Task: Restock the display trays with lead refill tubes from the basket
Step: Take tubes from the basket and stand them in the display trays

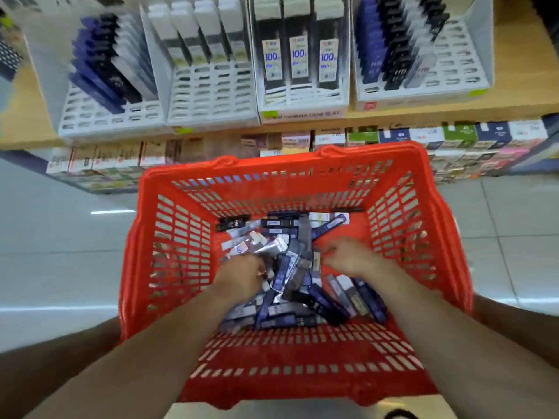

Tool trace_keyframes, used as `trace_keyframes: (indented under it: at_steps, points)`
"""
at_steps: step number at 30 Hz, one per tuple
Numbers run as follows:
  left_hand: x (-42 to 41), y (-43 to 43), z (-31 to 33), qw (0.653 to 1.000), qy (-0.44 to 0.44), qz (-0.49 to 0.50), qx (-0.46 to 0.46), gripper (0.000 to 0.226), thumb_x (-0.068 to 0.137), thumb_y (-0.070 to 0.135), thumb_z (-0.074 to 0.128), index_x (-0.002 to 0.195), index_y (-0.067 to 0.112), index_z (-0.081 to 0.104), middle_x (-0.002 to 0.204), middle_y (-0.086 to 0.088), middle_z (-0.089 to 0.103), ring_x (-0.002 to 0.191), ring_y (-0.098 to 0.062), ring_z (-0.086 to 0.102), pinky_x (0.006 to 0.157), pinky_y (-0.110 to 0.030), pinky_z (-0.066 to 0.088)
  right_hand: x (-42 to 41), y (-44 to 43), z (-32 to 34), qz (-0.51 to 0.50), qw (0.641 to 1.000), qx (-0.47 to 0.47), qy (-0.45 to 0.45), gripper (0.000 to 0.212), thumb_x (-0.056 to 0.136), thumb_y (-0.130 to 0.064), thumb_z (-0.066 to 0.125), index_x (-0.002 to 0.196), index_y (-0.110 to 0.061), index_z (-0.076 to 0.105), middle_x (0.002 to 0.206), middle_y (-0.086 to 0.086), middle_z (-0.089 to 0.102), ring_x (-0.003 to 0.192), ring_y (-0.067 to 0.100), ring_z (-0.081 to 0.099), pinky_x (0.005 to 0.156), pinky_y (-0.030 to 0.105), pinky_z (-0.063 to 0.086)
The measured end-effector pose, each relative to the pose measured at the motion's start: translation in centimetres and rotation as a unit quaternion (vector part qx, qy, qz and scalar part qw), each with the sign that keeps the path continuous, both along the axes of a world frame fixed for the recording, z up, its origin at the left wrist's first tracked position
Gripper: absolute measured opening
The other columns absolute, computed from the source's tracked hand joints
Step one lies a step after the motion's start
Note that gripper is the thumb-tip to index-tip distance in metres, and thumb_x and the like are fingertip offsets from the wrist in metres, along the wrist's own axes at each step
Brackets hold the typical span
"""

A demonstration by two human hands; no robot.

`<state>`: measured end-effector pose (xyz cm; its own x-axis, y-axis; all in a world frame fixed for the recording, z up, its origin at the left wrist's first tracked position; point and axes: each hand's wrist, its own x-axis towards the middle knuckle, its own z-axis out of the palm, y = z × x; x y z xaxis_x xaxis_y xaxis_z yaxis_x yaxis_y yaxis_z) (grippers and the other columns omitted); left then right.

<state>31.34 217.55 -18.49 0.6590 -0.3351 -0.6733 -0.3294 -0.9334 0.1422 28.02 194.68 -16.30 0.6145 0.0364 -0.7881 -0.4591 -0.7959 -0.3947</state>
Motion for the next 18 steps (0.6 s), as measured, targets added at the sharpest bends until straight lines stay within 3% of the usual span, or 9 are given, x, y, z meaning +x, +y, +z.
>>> trace_keyframes:
  at_steps: [3,5,7,9,11,14,16,18]
  points:
    - [-1.8,0.8,-2.2,0.999,0.024,0.0,0.031,0.05,0.083,0.032,0.066,0.127,0.015,0.048,0.128,-0.011,0.054,0.115,-0.031,0.054,0.093,-0.04,0.048,-3.5,2.7,-3.3,0.014,0.999,-0.011,0.036,0.028,0.092,-0.02,0.062,0.118,-0.014,0.056,0.116,0.013,0.06,0.109,0.03,0.059,0.074,0.027,0.041]
    - [-2.6,0.7,-2.5,0.999,0.021,-0.011,0.046,0.072,0.082,0.032,0.07,0.139,0.013,0.031,0.139,-0.014,0.037,0.126,-0.036,0.04,0.096,-0.044,0.046,-4.9,3.9,-4.7,0.021,0.999,-0.03,0.037,0.059,0.083,-0.033,0.074,0.13,-0.01,0.046,0.126,0.012,0.056,0.112,0.032,0.058,0.081,0.03,0.046]
    - [-3.3,0.7,-2.6,0.998,0.008,-0.034,0.05,0.088,0.079,0.031,0.074,0.145,0.016,0.018,0.142,-0.013,0.026,0.131,-0.035,0.029,0.09,-0.044,0.047,-5.5,4.8,-5.5,0.061,0.997,-0.048,0.027,0.073,0.076,-0.042,0.079,0.13,-0.008,0.045,0.126,0.013,0.055,0.11,0.032,0.058,0.082,0.034,0.05]
    - [-3.9,1.2,-2.9,0.997,-0.016,-0.057,0.047,0.086,0.081,0.026,0.072,0.146,0.018,0.016,0.139,-0.012,0.027,0.129,-0.035,0.032,0.079,-0.043,0.049,-5.9,5.7,-5.9,0.125,0.99,-0.063,0.021,0.061,0.078,-0.039,0.077,0.123,-0.007,0.051,0.121,0.014,0.058,0.109,0.031,0.058,0.081,0.035,0.049]
    - [-4.4,1.6,-3.2,0.997,-0.026,-0.066,0.025,0.065,0.087,0.019,0.062,0.14,0.018,0.024,0.132,-0.012,0.039,0.114,-0.037,0.049,0.067,-0.043,0.049,-6.3,6.2,-6.1,0.157,0.985,-0.07,0.013,0.048,0.08,-0.032,0.074,0.119,-0.012,0.054,0.118,0.012,0.061,0.109,0.031,0.059,0.082,0.036,0.05]
    - [-4.6,1.7,-3.5,0.995,0.028,-0.093,-0.004,0.038,0.092,0.033,0.053,0.124,0.015,0.041,0.121,-0.013,0.054,0.105,-0.036,0.057,0.079,-0.043,0.049,-6.7,6.5,-6.7,0.163,0.985,-0.047,0.009,0.039,0.079,-0.031,0.072,0.113,-0.016,0.06,0.112,0.012,0.064,0.107,0.033,0.06,0.08,0.036,0.049]
    - [-4.8,1.7,-3.6,0.993,0.034,-0.11,-0.029,0.047,0.09,0.046,0.054,0.125,0.017,0.045,0.126,-0.011,0.052,0.116,-0.032,0.052,0.089,-0.039,0.048,-6.8,6.5,-6.9,0.146,0.989,-0.013,0.013,0.032,0.081,-0.03,0.071,0.109,-0.017,0.063,0.111,0.011,0.066,0.105,0.032,0.062,0.075,0.031,0.046]
    - [-5.0,1.8,-3.8,0.99,0.038,-0.128,-0.045,0.062,0.087,0.046,0.058,0.138,0.02,0.035,0.144,-0.009,0.037,0.131,-0.029,0.037,0.098,-0.042,0.045,-6.8,6.3,-6.9,0.105,0.994,0.024,0.018,0.033,0.084,-0.029,0.07,0.114,-0.017,0.065,0.115,0.008,0.067,0.107,0.029,0.062,0.079,0.03,0.048]
